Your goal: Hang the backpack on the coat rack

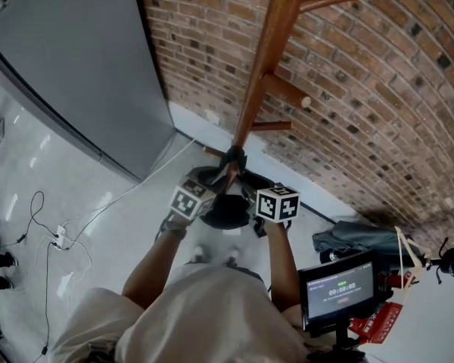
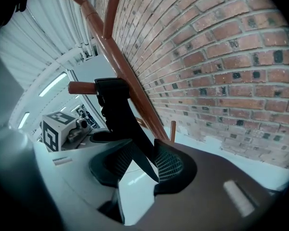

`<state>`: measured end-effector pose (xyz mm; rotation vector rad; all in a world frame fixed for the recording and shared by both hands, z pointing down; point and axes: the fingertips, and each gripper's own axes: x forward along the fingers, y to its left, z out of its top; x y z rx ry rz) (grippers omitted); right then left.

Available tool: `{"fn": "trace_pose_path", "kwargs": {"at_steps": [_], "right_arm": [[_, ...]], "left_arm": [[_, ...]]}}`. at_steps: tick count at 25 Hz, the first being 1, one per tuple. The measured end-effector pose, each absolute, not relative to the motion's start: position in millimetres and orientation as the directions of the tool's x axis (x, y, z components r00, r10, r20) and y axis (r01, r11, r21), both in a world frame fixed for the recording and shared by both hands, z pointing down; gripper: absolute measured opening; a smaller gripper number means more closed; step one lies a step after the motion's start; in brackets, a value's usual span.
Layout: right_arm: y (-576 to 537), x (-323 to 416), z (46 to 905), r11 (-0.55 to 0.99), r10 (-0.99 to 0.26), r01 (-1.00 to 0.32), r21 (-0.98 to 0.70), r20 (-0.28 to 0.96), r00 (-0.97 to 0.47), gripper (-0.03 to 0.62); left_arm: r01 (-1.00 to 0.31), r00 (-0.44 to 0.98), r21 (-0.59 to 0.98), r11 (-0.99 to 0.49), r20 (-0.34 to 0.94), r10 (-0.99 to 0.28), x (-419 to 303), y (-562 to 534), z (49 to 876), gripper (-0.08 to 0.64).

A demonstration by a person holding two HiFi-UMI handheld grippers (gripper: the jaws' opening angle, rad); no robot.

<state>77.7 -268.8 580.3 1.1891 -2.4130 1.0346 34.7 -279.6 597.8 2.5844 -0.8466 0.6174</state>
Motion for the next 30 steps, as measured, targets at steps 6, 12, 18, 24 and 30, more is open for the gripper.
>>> {"fn": "trace_pose_path", "kwargs": {"at_steps": [6, 12, 18, 24, 30], "right_arm": [[-262, 80, 573, 0.416, -0.594, -0.768, -0.487, 0.494, -0.635, 0.143], [-257, 94, 556, 0.414, -0.641, -0.806, -0.423, 0.494, -0.588, 0.141], [-251, 102, 522, 0.442, -0.69, -0.834, -0.329, 0.47, -0.551, 0.133], [-248, 101, 481, 0.482, -0.71, -0.812, -0.33, 0.395, -0.582, 0.1], [-241, 102, 433, 0.527, -0.754, -0.819, -0.224, 0.321, -0.573, 0.035]], "left_arm": [[-0.634, 0.719, 0.183, -0.751, 0.497, -0.486, 31, -276, 596, 0.12], [-0.639, 0.723, 0.206, -0.741, 0.488, -0.488, 26, -269, 589, 0.118], [-0.638, 0.74, 0.204, -0.743, 0.43, -0.518, 24, -264, 555, 0.104], [-0.659, 0.723, 0.142, -0.738, 0.39, -0.571, 17, -266, 524, 0.077], [-0.692, 0.687, 0.042, -0.721, 0.347, -0.638, 11, -262, 488, 0.055]]}}
